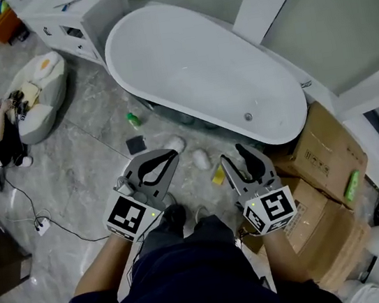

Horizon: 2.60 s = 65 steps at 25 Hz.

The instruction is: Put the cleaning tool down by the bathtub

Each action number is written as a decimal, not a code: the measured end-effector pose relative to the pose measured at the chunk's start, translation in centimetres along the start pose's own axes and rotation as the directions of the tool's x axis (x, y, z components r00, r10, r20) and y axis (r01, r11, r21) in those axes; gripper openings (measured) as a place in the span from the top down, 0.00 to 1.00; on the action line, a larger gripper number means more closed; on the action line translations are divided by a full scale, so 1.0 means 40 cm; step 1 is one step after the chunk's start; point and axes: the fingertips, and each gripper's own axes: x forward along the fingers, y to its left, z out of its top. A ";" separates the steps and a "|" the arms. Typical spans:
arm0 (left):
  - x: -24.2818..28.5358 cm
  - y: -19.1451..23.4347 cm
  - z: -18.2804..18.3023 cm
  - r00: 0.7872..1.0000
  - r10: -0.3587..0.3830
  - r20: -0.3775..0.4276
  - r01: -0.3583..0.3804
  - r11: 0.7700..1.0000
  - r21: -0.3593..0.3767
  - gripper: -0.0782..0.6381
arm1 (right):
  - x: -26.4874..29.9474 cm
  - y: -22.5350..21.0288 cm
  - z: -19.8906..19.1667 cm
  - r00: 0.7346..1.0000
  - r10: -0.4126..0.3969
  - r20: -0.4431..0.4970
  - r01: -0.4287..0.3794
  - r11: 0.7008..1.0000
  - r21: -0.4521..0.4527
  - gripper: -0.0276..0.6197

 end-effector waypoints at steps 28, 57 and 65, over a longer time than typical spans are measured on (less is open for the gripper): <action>-0.014 -0.073 0.128 0.998 -0.010 0.058 0.007 0.998 0.062 0.85 | -0.099 0.048 0.131 0.991 0.036 0.127 -0.033 0.999 -0.027 0.94; 0.043 -0.112 0.117 0.998 -0.034 0.044 0.033 0.999 0.031 0.85 | -0.106 0.010 0.109 0.992 0.064 0.106 -0.066 0.998 0.009 0.95; 0.054 -0.112 0.118 0.998 -0.030 0.047 0.029 0.999 0.025 0.85 | -0.098 0.002 0.108 0.992 0.075 0.101 -0.076 0.997 0.005 0.95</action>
